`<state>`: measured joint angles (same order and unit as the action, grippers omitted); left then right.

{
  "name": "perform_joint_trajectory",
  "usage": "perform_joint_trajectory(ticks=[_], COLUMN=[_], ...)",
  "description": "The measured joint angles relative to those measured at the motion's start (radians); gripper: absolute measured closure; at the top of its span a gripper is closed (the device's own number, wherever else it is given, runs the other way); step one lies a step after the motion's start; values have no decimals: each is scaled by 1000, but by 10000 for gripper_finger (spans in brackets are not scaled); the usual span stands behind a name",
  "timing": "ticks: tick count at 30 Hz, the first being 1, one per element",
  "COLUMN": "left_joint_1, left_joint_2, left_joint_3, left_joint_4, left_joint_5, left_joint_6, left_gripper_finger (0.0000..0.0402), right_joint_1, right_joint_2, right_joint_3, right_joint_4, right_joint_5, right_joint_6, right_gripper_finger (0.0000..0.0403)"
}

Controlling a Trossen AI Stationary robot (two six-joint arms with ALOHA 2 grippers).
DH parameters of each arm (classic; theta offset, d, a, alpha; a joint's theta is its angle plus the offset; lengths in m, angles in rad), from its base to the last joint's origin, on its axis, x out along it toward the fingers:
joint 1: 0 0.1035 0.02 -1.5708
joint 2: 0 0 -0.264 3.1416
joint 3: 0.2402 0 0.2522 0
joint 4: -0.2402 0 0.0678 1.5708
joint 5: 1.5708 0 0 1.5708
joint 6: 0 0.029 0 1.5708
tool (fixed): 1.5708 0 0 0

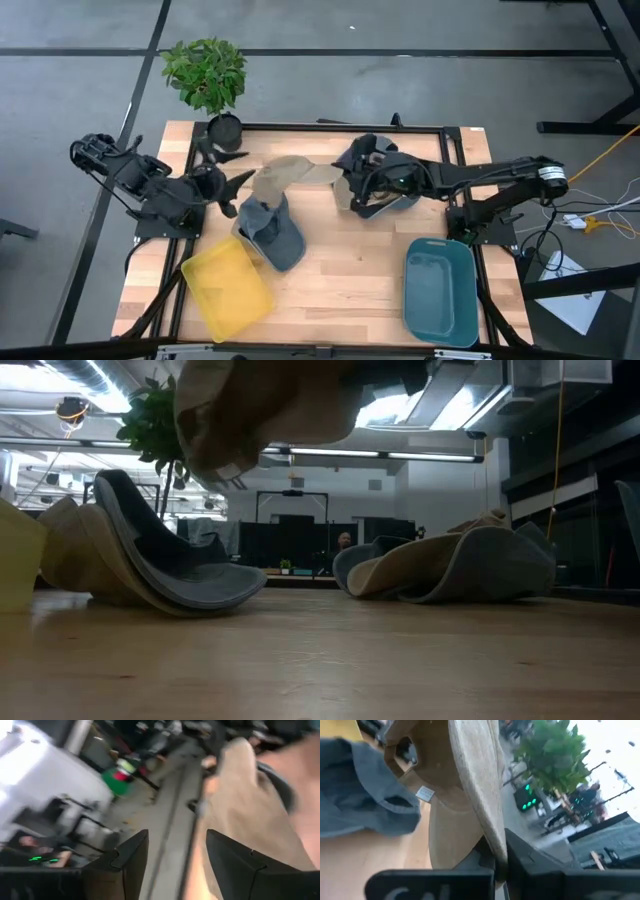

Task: Pick & Place hat
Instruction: Put the middle brown cap into the blue bin

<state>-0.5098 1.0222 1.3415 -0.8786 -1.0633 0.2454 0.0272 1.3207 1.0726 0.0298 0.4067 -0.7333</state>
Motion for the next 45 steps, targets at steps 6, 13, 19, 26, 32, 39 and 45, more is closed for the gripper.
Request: perform_joint_trajectory(ticks=[6,13,19,26,32,39,45], left_joint_1=[55,93,115,125,127,128,128], left_joint_2=[0,3,29,103,158,158,162], left_joint_3=[0,0,0,0,0,0,0], left_joint_4=[-165,-153,-55,-15,23,71,104], left_joint_5=[327,522,697,706,775,793,763], left_joint_6=[-144,-164,-146,-142,-85,-91,-76], left_gripper_finger=[206,206,206,206,206,206,205], right_joint_1=[58,111,109,109,109,99,84], right_joint_2=[-91,-123,-123,-123,-122,-119,-117], right_joint_3=[-162,-272,-301,-302,-302,-302,-302], right_joint_4=[179,340,416,445,433,416,430], right_joint_5=[-124,-194,-189,-191,-191,-191,-191], right_joint_6=[-4,-25,-37,-37,-23,0,3], right_gripper_finger=[389,387,386,387,387,387,387])
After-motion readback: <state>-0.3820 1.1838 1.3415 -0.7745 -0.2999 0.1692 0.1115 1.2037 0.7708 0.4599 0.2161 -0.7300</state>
